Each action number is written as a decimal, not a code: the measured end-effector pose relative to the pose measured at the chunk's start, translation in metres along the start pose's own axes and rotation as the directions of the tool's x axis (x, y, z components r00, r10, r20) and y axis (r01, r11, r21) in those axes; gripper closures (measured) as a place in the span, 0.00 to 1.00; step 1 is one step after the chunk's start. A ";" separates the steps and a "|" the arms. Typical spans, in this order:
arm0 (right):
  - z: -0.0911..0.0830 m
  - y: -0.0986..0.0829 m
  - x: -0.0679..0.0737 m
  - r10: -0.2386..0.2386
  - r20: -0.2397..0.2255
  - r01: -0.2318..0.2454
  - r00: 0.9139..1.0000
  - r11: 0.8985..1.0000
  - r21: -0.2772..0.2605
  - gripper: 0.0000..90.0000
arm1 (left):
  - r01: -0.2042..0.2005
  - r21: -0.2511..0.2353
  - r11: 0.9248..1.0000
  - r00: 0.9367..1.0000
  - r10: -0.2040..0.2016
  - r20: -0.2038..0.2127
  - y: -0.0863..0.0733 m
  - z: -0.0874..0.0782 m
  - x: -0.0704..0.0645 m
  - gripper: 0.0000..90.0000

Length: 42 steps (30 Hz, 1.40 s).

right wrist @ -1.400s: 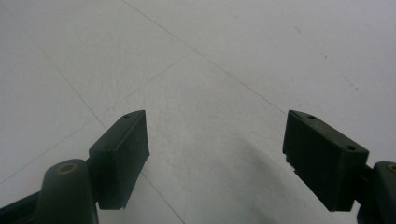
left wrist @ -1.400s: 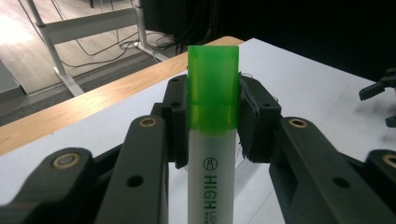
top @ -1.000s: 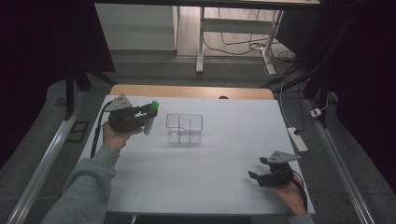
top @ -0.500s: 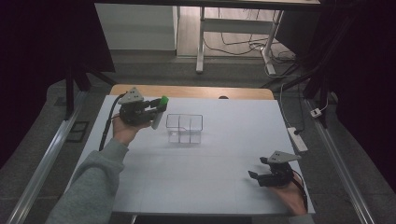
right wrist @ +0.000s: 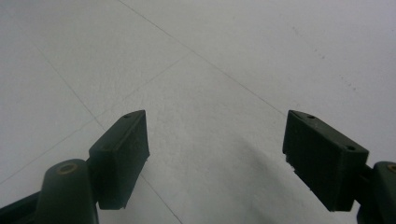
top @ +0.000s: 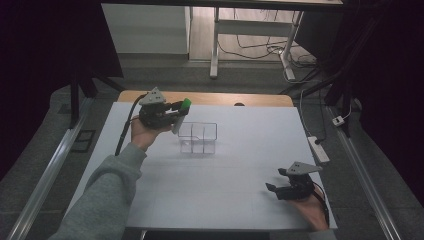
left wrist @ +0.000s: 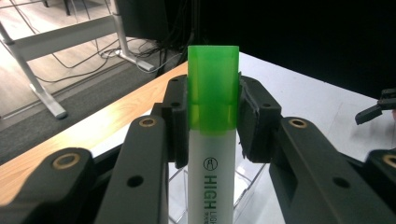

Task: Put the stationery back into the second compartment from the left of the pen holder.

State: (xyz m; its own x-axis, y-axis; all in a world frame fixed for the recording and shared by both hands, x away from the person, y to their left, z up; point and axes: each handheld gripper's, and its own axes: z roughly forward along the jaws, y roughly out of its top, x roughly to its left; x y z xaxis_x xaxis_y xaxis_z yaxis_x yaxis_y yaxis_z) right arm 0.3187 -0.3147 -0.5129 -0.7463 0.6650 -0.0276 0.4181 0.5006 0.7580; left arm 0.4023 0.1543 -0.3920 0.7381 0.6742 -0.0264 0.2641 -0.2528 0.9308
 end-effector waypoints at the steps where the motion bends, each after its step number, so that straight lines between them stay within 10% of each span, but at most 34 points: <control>1: 0.000 0.000 0.000 0.002 0.000 -0.002 1.000 1.000 0.001 0.25 | -0.004 0.003 1.000 1.000 0.004 0.001 0.001 0.002 -0.001 0.74; 42: 0.000 -0.002 -0.001 0.005 0.001 -0.005 1.000 1.000 0.010 0.25 | -0.032 0.031 0.999 0.997 0.029 0.076 0.010 0.070 -0.013 0.74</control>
State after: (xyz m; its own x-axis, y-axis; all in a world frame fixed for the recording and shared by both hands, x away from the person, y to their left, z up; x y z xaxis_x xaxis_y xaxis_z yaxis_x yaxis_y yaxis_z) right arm 0.3192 -0.3165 -0.5143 -0.7436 0.6682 -0.0241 0.4274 0.5028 0.7513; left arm 0.4392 0.0946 -0.4082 0.7905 0.6118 -0.0269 0.2595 -0.2950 0.9196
